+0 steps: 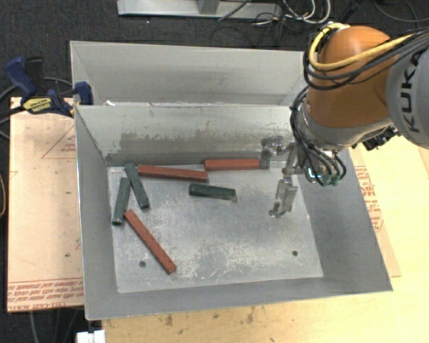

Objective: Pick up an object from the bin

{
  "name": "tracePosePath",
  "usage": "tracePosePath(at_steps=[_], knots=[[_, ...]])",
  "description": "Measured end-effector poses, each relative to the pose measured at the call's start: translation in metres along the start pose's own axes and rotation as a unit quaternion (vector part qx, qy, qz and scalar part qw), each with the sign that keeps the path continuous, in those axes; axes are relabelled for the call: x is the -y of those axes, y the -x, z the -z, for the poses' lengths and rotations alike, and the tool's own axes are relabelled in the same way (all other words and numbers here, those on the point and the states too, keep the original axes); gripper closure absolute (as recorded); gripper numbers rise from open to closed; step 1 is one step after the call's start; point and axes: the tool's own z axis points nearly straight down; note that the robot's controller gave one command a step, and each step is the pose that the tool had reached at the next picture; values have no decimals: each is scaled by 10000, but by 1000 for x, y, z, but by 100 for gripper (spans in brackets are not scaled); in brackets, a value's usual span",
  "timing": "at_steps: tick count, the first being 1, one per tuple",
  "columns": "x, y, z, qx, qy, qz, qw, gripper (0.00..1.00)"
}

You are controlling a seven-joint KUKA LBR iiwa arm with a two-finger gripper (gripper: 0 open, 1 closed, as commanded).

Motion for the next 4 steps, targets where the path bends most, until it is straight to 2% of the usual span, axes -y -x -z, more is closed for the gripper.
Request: tracePosePath(at_steps=[1, 2, 3, 4], knots=[[-37, 50, -140, 8, 7, -276, 9996, 0], [-37, 60, -170, 26, 7, -938, 9956, 0], [-38, 62, -168, 49, 8, -936, 9956, 100], [-65, 53, -24, 87, 18, -1085, 9941, 100]])
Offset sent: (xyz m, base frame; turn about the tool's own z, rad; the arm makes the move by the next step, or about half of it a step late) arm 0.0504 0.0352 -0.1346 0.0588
